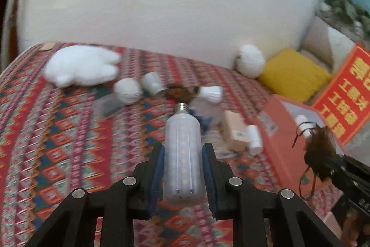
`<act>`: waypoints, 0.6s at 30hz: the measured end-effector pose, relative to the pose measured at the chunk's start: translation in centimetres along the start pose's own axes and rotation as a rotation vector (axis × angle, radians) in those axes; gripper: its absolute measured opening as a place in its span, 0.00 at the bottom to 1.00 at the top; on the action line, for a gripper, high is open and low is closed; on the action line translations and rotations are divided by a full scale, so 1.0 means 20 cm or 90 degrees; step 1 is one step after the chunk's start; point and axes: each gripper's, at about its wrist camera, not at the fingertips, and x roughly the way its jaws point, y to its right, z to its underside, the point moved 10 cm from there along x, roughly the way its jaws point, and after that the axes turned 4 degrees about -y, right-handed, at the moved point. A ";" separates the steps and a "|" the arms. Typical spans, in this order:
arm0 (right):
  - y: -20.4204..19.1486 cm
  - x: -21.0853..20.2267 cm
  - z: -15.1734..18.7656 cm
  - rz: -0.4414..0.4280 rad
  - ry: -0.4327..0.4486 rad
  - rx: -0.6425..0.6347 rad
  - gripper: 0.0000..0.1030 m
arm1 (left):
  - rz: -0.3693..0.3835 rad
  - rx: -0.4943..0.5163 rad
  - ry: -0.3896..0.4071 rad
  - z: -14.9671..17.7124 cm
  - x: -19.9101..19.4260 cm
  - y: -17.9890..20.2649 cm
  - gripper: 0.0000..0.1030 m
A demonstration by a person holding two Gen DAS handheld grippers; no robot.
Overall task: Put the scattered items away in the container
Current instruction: 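Carry bracelet and LED bulb into the pink box and release both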
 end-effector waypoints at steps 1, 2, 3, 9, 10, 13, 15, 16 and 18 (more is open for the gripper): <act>0.06 -0.05 -0.02 0.022 0.015 0.005 0.19 | 0.009 0.006 0.001 -0.01 0.01 0.05 0.27; 0.11 -0.09 -0.03 0.039 0.027 0.011 0.19 | 0.019 0.017 0.001 -0.02 0.02 0.12 0.27; 0.15 -0.13 -0.04 0.048 0.036 0.020 0.19 | 0.029 0.027 0.001 -0.04 0.03 0.18 0.27; 0.42 -0.36 -0.07 0.102 0.086 0.074 0.19 | 0.095 0.095 -0.002 -0.11 0.11 0.63 0.27; 0.46 -0.40 -0.07 0.111 0.093 0.082 0.19 | 0.108 0.104 -0.006 -0.12 0.13 0.70 0.27; 0.59 -0.49 -0.07 0.137 0.113 0.108 0.19 | 0.134 0.132 -0.013 -0.13 0.17 0.91 0.27; 0.67 -0.55 -0.06 0.152 0.125 0.126 0.19 | 0.156 0.150 -0.022 -0.12 0.21 1.06 0.27; 0.72 -0.58 -0.06 0.161 0.131 0.135 0.19 | 0.166 0.158 -0.026 -0.12 0.23 1.12 0.27; 0.82 -0.64 -0.06 0.185 0.143 0.153 0.19 | 0.178 0.170 -0.032 -0.11 0.27 1.22 0.27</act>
